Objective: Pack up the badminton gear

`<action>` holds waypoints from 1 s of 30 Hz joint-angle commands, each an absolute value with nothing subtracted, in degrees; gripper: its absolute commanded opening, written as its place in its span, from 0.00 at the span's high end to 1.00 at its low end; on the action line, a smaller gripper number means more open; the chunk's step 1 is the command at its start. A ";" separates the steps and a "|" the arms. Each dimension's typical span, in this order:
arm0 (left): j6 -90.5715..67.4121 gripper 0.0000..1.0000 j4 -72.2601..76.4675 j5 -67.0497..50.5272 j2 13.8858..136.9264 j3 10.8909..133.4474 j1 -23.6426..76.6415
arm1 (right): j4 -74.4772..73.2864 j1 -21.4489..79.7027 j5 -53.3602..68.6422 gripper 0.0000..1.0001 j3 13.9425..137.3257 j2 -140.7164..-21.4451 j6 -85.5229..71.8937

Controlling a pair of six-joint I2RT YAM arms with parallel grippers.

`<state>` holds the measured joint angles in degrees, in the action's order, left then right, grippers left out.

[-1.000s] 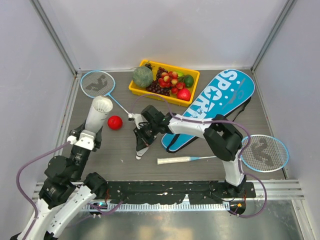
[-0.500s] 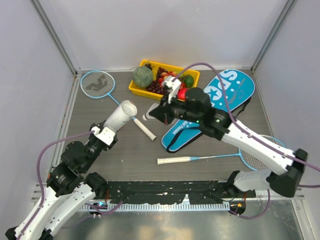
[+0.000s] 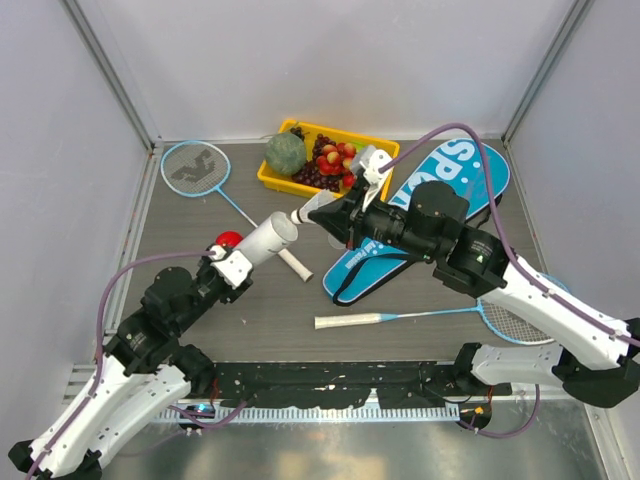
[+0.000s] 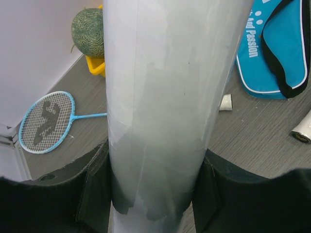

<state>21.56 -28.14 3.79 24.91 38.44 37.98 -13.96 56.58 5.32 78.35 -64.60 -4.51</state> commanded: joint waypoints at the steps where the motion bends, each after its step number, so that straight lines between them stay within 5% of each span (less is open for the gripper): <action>1: 21.53 0.60 -25.66 2.37 24.35 41.92 37.79 | -13.62 58.44 4.22 0.95 81.65 -66.96 -2.02; 30: 25.05 0.59 -22.77 -7.74 22.24 40.60 37.79 | -13.89 64.51 11.59 0.95 83.68 -76.20 -7.64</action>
